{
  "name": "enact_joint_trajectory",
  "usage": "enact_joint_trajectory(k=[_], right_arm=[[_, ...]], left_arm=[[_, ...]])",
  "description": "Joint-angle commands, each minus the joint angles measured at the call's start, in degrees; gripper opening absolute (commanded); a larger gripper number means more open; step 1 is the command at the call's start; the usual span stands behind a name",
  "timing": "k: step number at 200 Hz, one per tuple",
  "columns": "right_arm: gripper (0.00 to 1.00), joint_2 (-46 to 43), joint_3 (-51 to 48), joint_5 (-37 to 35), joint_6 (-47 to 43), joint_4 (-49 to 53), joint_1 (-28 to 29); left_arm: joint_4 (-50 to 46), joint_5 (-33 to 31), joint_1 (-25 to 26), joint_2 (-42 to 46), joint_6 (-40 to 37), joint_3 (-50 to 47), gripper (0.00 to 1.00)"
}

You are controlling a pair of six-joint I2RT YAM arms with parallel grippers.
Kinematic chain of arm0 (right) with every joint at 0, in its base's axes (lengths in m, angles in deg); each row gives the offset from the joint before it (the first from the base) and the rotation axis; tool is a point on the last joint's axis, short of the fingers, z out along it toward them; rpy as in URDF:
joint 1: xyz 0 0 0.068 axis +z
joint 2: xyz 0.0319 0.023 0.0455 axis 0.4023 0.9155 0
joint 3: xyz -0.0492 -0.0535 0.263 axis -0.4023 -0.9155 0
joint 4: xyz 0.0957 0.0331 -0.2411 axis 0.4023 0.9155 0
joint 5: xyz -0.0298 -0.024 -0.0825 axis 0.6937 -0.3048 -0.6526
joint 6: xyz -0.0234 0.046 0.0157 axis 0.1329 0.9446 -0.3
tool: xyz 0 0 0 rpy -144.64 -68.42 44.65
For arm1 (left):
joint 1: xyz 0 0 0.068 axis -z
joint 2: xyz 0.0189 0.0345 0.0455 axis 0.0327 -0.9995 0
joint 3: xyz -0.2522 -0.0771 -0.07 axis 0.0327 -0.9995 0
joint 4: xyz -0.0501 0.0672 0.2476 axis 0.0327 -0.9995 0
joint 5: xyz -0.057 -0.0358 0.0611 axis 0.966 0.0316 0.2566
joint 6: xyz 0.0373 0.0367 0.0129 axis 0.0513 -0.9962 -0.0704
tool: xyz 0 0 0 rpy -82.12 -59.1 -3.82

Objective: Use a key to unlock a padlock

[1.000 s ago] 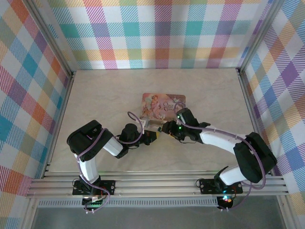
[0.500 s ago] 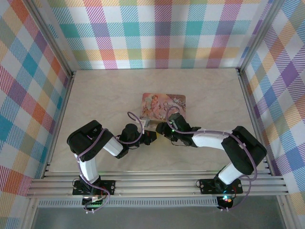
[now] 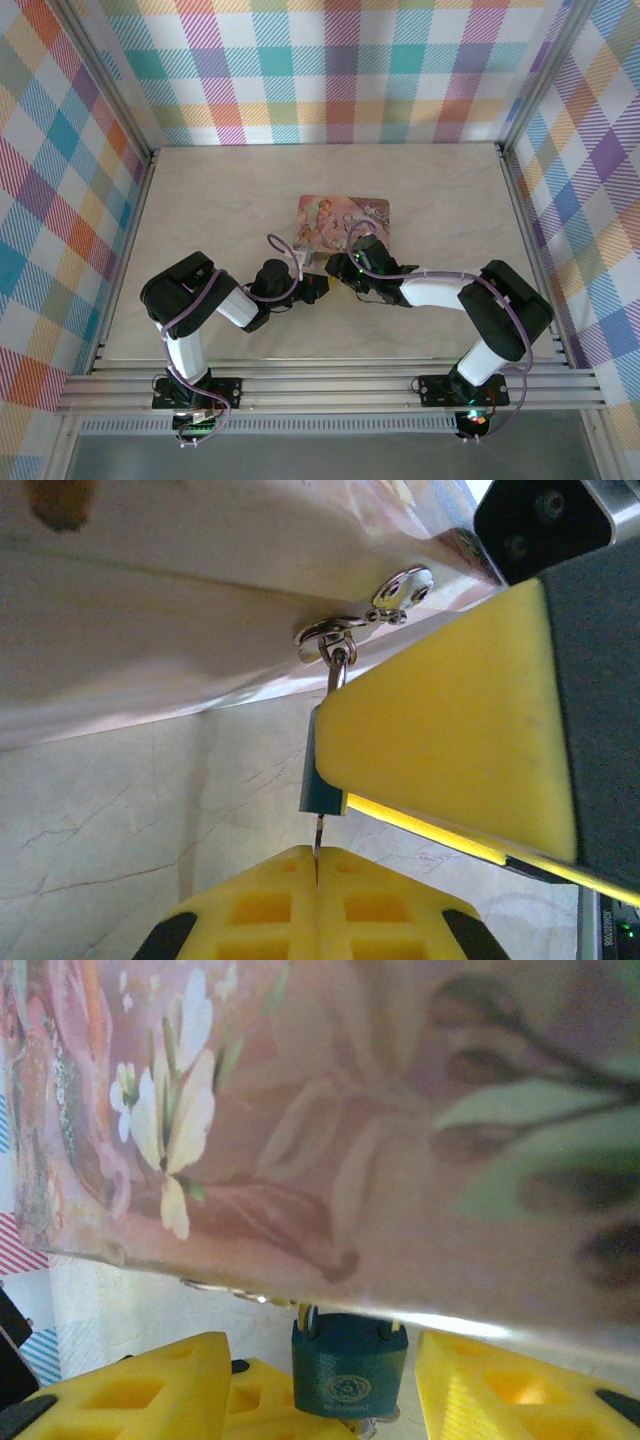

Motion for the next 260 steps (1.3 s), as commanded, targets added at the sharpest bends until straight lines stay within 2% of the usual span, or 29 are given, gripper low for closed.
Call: enact_joint_trajectory(k=[1, 70, 108, 131, 174, 216, 240, 260], right_arm=[[0.48, 2.25, 1.21, 1.15, 0.7, 2.16, 0.39], [0.18, 1.55, 2.58, 1.42, 0.82, 7.67, 0.39], [0.09, 0.38, 3.51, 2.59, 0.8, 9.91, 0.3], [0.06, -0.29, 4.1, 3.39, 0.99, 11.54, 0.22], [0.06, -2.32, 6.61, 5.39, 1.45, 17.32, -0.61], [0.06, -3.99, 8.57, 9.06, 2.8, 20.67, -1.54], [0.09, -4.45, 9.83, 9.33, 1.26, 23.63, -1.56], [0.21, -4.94, 9.54, 8.98, 0.89, 24.31, -1.55]], left_arm=[[-0.78, 0.73, 0.86, 1.01, -0.36, 0.89, 0.0], [-9.89, 2.18, 0.85, 4.25, -7.89, 5.02, 0.0], [-12.73, 1.6, 1.38, 5.57, -11.29, 6.51, 0.0], [-15.35, -0.96, 3.09, 6.86, -14.41, 7.14, 0.0], [-20.65, -11.64, 9.78, 11.68, -23.1, 6.86, 0.0], [-23.06, -28.6, 17.97, 15.42, -31.52, 6.23, 0.0], [-22.88, -30.08, 18.26, 15.17, -30.73, 6.04, 0.0], [-22.79, -28.43, 18.01, 14.57, -28.14, 6.21, 0.0]])
